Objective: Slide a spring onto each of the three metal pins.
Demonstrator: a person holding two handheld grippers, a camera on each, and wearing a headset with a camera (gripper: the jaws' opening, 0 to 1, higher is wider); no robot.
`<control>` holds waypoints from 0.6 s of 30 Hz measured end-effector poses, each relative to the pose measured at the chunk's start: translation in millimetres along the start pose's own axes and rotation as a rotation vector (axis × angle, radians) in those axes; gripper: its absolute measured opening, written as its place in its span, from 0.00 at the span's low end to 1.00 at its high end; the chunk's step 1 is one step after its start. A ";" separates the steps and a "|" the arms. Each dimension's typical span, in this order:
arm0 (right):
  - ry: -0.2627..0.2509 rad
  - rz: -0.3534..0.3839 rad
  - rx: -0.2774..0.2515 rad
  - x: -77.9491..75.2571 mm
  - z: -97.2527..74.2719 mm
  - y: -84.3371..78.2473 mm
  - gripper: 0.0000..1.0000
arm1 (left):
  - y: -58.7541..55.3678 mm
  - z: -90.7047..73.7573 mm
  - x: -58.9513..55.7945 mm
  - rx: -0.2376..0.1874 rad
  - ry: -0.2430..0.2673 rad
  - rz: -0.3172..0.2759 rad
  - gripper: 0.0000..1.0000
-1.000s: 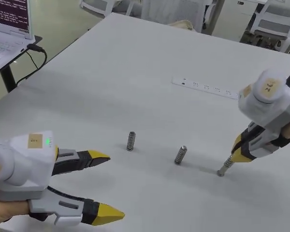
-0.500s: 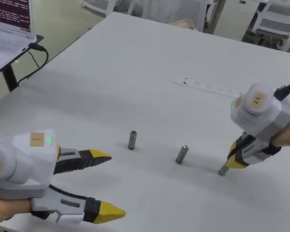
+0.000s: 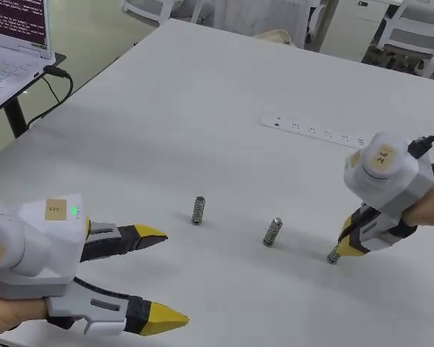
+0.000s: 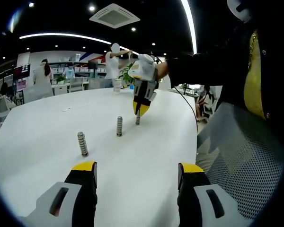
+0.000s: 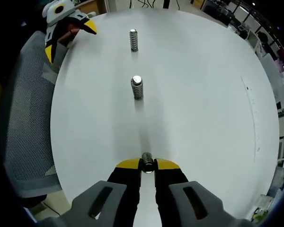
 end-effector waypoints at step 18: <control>-0.022 0.008 -0.042 -2.8 -4.5 0.7 0.14 | 0.3 0.8 -1.6 0.007 -0.005 -0.005 0.66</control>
Point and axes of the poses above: the centre of the closed fingertips' face, and the gripper's own axes: z roughly forward along the fingers, x roughly to its left, y roughly out of its top, the point moved 2 cm from there along -z, roughly backward along the fingers, and after that the axes turned 6 degrees about -z, right-handed, at the moved point
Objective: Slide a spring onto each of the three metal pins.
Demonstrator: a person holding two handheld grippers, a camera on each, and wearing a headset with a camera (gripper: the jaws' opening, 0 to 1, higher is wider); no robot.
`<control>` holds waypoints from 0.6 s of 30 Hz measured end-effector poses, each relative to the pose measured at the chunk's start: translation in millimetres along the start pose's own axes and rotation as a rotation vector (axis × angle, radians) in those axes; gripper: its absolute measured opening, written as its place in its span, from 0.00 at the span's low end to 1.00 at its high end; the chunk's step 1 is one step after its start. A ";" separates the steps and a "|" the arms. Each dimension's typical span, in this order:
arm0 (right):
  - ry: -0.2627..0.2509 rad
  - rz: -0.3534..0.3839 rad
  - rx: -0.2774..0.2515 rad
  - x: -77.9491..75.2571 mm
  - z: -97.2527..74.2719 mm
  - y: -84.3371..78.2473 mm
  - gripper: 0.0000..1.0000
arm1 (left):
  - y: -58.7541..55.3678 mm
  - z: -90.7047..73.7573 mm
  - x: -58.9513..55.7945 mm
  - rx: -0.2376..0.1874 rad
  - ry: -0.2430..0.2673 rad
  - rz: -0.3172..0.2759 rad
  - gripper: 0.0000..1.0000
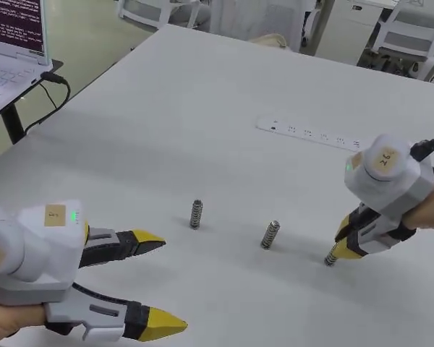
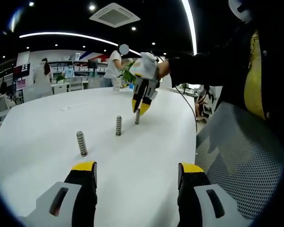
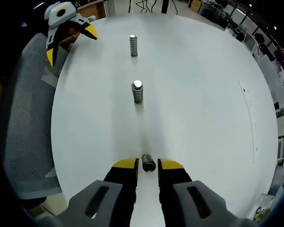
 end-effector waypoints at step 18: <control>-0.077 0.096 -0.146 -0.6 -11.4 -2.2 0.50 | 0.3 -0.2 1.1 -0.001 0.004 -0.007 0.66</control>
Point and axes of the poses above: the centre of the closed fingertips' face, and the gripper's own axes: z roughly forward along the fingers, x roughly to its left, y roughly out of its top, the point moved 2 cm from there along -z, roughly backward along the fingers, and after that the axes turned 6 degrees about -z, right-handed, at the moved point
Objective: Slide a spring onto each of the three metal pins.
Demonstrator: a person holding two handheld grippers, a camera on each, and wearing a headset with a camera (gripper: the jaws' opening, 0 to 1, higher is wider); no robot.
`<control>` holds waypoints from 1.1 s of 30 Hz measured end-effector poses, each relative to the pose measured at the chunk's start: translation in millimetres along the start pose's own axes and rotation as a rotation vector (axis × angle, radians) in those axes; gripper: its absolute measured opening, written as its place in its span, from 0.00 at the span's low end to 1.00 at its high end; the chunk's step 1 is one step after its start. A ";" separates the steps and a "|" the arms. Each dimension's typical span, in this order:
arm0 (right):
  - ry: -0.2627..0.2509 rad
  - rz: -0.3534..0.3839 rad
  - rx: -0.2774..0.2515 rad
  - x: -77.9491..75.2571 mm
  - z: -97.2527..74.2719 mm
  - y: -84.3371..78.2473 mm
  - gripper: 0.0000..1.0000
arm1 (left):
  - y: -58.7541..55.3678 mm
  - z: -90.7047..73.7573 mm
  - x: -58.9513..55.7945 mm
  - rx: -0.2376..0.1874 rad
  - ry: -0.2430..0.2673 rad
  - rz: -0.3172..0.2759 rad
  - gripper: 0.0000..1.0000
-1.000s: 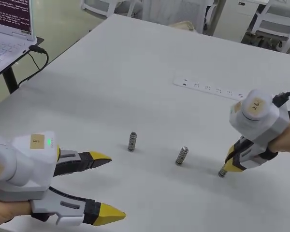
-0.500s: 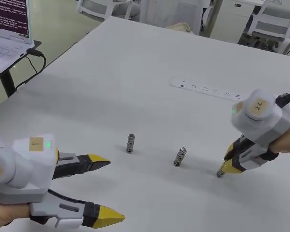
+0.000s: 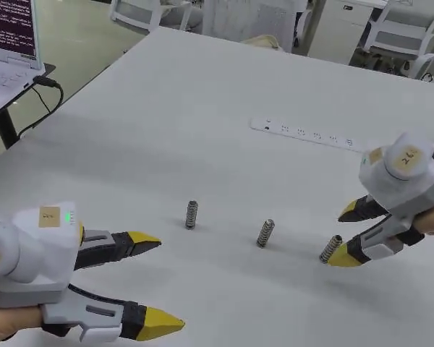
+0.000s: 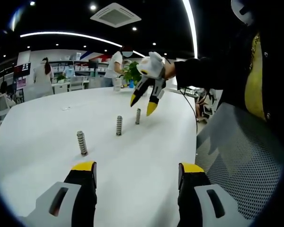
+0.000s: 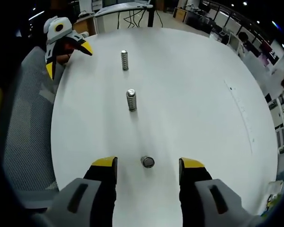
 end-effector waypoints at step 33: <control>-0.265 0.169 -0.330 13.5 -38.3 5.6 0.88 | 12.1 -4.7 5.4 -0.044 0.039 -0.025 0.70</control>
Point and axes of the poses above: the centre of the closed fingertips' face, and the gripper's own axes: z roughly forward along the fingers, x roughly to its left, y roughly out of its top, the point moved 2 cm from there along -z, roughly backward along the fingers, and after that the axes turned 6 degrees about -z, right-handed, at the moved point
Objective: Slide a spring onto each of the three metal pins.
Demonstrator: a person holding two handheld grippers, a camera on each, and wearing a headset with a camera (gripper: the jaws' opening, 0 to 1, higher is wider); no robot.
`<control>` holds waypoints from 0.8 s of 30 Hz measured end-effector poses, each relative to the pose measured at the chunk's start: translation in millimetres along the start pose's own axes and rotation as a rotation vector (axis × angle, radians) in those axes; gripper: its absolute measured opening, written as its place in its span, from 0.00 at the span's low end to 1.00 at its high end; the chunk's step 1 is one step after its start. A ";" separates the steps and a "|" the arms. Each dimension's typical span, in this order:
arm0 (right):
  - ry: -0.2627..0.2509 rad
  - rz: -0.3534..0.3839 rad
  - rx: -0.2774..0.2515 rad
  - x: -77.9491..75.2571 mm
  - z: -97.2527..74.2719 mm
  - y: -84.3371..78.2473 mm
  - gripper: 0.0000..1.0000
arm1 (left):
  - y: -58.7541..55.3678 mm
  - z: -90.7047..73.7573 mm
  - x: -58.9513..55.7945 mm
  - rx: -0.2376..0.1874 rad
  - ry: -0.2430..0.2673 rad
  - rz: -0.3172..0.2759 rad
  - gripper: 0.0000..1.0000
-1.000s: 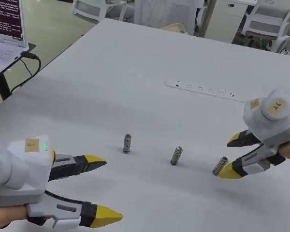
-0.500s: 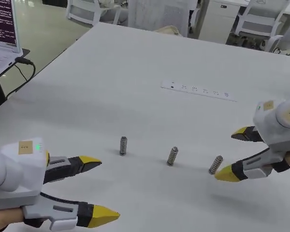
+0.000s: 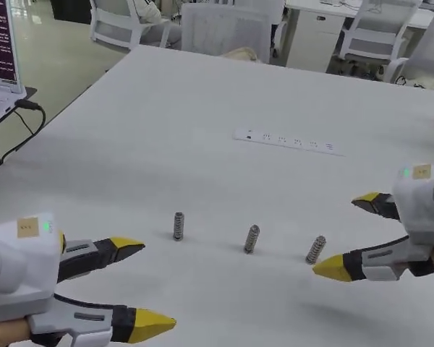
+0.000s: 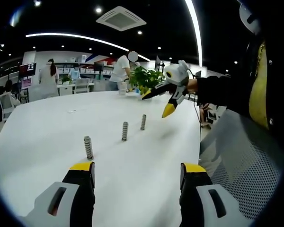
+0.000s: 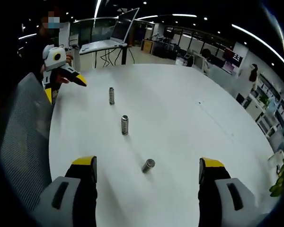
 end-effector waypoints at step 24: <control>-0.115 0.124 -0.154 33.5 -30.1 -9.3 0.92 | 12.4 -6.2 1.8 -0.050 0.024 -0.011 0.72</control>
Point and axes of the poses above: the centre of the closed fingertips' face, and the gripper's own axes: z roughly forward along the fingers, x roughly to its left, y roughly out of its top, the point moved 2 cm from there along -z, roughly backward along the fingers, and after that the axes turned 6 degrees about -z, right-handed, at the moved point
